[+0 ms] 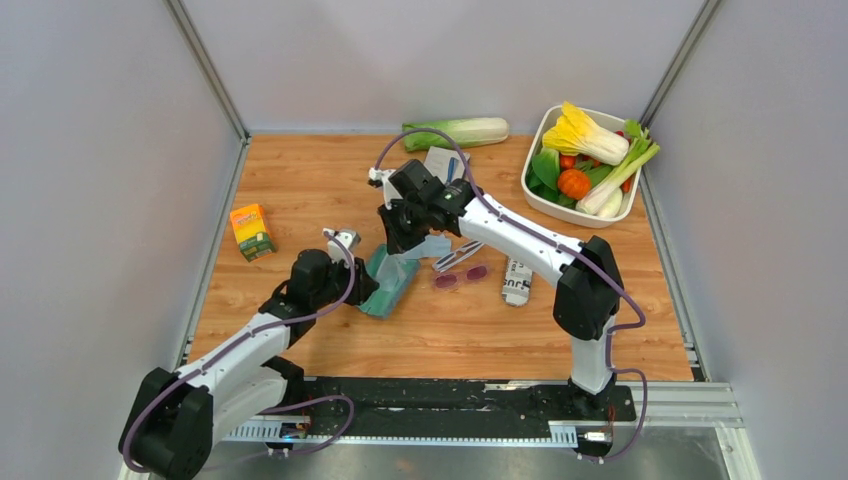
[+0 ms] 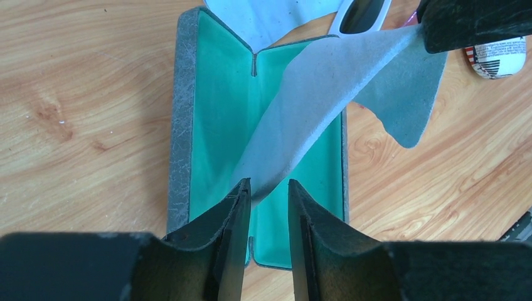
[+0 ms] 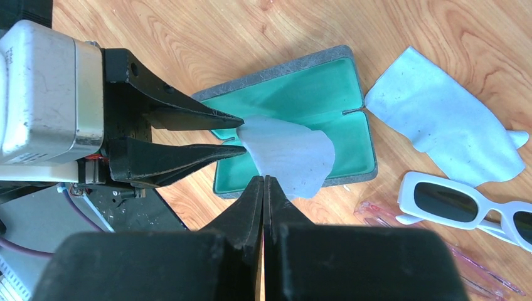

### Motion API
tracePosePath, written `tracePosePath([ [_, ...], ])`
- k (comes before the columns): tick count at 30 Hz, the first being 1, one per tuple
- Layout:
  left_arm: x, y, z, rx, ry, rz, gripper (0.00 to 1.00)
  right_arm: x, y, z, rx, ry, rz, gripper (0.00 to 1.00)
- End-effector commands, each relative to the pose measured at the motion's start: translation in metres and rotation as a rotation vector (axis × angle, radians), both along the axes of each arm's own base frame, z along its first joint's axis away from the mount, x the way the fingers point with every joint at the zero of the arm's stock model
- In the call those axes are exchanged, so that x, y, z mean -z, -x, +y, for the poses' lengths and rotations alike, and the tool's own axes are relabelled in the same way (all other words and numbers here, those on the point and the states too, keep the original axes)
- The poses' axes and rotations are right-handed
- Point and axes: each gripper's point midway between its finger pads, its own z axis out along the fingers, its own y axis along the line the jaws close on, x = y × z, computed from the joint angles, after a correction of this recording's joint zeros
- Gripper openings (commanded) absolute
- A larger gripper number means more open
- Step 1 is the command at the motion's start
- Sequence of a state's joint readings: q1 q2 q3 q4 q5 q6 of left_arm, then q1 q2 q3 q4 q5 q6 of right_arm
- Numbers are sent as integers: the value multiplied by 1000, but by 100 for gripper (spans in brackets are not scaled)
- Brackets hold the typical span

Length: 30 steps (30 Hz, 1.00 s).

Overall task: Organize the sunglasses
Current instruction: Place the glasses cleaning cloth in the sunglasses case.

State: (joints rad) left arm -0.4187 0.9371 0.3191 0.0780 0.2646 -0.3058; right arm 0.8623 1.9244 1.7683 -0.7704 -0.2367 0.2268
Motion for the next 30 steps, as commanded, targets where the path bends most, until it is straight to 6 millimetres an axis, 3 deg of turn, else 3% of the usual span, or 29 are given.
tracePosePath([
  [1, -14, -11, -4, 6, -7, -42, 36, -40, -3, -3, -8, -61, -66, 0],
  [14, -2, -15, -6, 0, -67, 7, 36, -42, -3, -5, -8, -66, -62, 0],
  [17, -7, -13, -4, -8, -60, -24, 36, -41, -4, -6, -7, -65, -62, 0],
  [22, -32, -10, 1, -30, -6, -156, 41, -38, -3, -5, -10, -67, -53, 0],
  [30, -19, -15, -10, 35, -38, -97, 42, -39, 0, -5, -13, -72, -49, 0],
])
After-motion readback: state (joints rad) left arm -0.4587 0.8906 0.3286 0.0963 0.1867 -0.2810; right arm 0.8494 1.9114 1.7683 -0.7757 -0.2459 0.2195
